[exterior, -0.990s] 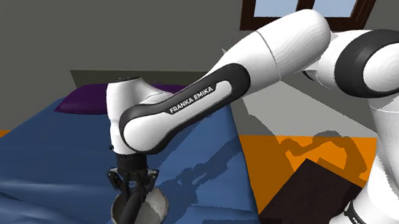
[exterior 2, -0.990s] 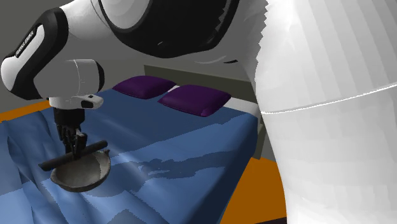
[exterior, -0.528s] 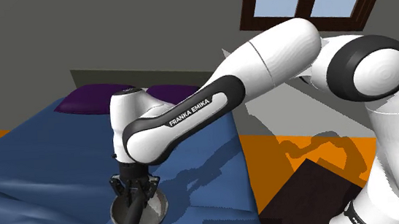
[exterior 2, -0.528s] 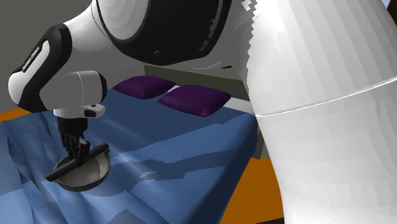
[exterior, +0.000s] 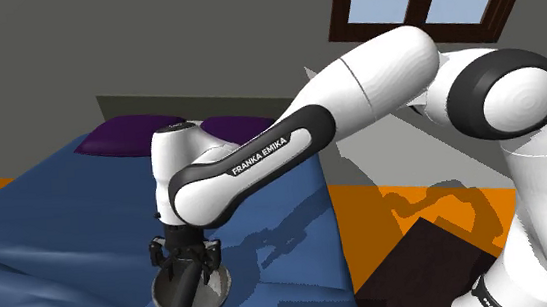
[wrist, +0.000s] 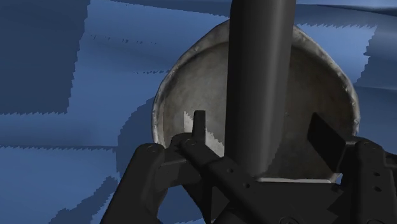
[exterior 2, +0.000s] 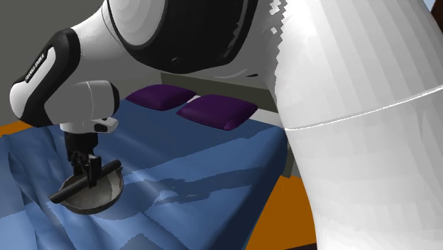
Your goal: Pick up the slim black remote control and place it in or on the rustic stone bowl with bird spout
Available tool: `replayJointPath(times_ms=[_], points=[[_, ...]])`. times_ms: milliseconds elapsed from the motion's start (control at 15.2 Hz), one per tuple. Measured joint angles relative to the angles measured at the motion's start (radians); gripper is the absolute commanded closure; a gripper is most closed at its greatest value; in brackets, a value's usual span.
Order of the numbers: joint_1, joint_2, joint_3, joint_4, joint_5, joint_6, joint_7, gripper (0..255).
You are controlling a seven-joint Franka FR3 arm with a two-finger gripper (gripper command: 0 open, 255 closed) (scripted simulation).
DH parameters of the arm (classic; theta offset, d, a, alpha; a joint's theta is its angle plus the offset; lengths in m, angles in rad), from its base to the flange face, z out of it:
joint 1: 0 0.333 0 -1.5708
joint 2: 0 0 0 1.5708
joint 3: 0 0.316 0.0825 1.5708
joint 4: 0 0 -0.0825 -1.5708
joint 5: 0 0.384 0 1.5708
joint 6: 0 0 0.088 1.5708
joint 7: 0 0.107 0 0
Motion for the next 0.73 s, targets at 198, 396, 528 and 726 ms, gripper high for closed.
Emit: replayJointPath(times_ms=[198, 396, 528, 726], points=[[0.0, 0.001, 0.0, -0.001, 0.0, 0.0, 0.0, 0], [-0.007, -0.018, 0.001, 0.008, 0.004, -0.028, -0.003, 0], [-0.017, -0.046, 0.005, 0.021, 0.01, -0.069, -0.006, 0], [-0.022, -0.057, 0.006, 0.033, 0.012, -0.092, -0.008, 0]])
